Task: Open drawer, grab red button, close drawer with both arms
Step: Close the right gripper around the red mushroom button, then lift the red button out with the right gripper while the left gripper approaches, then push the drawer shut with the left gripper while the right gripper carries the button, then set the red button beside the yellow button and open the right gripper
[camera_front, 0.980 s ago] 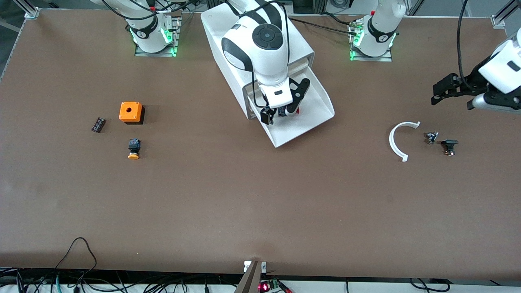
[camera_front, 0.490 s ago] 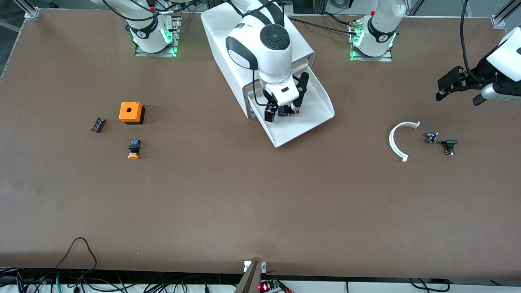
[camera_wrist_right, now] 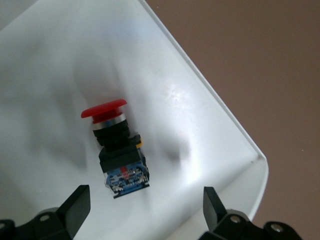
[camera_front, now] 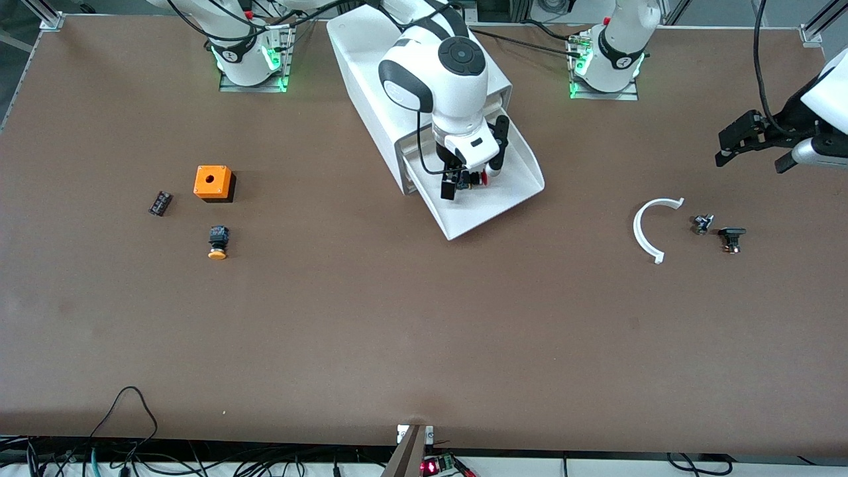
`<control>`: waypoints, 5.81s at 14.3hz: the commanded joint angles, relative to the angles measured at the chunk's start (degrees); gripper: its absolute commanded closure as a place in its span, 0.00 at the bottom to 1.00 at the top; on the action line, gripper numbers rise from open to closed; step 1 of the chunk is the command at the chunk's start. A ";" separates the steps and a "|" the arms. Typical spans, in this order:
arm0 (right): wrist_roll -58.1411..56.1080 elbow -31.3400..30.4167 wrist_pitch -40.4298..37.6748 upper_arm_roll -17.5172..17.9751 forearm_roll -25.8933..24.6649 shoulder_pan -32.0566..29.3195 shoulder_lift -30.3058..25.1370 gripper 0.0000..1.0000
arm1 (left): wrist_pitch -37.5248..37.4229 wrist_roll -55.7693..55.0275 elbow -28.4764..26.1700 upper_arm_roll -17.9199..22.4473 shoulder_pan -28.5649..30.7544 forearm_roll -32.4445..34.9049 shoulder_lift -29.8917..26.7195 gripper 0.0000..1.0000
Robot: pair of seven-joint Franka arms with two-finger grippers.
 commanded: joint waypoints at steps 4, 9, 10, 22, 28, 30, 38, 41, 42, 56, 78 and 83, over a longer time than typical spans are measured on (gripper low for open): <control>-0.67 2.70 0.07 1.53 -1.33 -0.41 2.00 0.00 | 0.83 -0.19 -1.11 0.57 -0.76 0.52 -0.84 0.00; -0.23 4.01 1.48 1.62 -1.24 -0.32 4.37 0.00 | 0.83 -0.19 -0.76 0.57 -1.03 0.52 -0.67 0.00; -0.23 4.54 1.66 1.62 -1.16 -0.24 4.55 0.00 | 0.83 -0.28 -0.76 0.57 -1.03 0.61 -0.66 0.00; -0.32 4.72 1.66 2.14 -1.33 0.03 5.34 0.54 | 0.56 -0.10 -0.58 1.62 -0.94 0.70 -0.14 0.00; -0.23 5.77 0.78 2.94 -1.42 -0.06 3.59 0.71 | 0.82 -0.10 -0.05 1.62 -1.11 0.61 1.09 0.00; -0.05 5.77 -0.09 2.76 -1.07 -0.50 1.05 0.72 | 0.91 -0.80 -0.05 1.54 -1.90 0.52 1.79 0.00; 8.82 6.30 -6.95 1.28 2.25 -11.38 -5.11 0.72 | 13.28 -14.39 -3.82 -1.88 -5.24 0.52 11.36 0.00; 8.91 4.38 -9.48 -6.61 11.04 -14.21 -8.18 0.73 | 21.81 -25.29 -7.69 -3.03 -8.66 0.61 14.88 0.00; 8.91 2.89 -11.51 -8.73 11.58 -15.08 -9.15 0.73 | 24.62 -27.94 -9.18 -3.12 -9.54 0.61 15.85 0.00; 38.44 -26.81 -0.83 -11.65 10.27 -29.50 -14.08 0.74 | 46.97 -55.83 -22.71 -6.98 -21.51 1.14 21.50 0.00; 47.67 -27.92 1.51 -11.56 10.80 -33.46 -21.02 0.00 | 40.37 -62.94 -29.68 -24.66 -19.06 1.31 12.35 0.00; 46.97 -9.45 -15.99 -11.91 10.54 -34.77 -20.06 0.00 | 40.29 -62.94 -25.20 -18.42 -11.67 1.31 7.35 0.00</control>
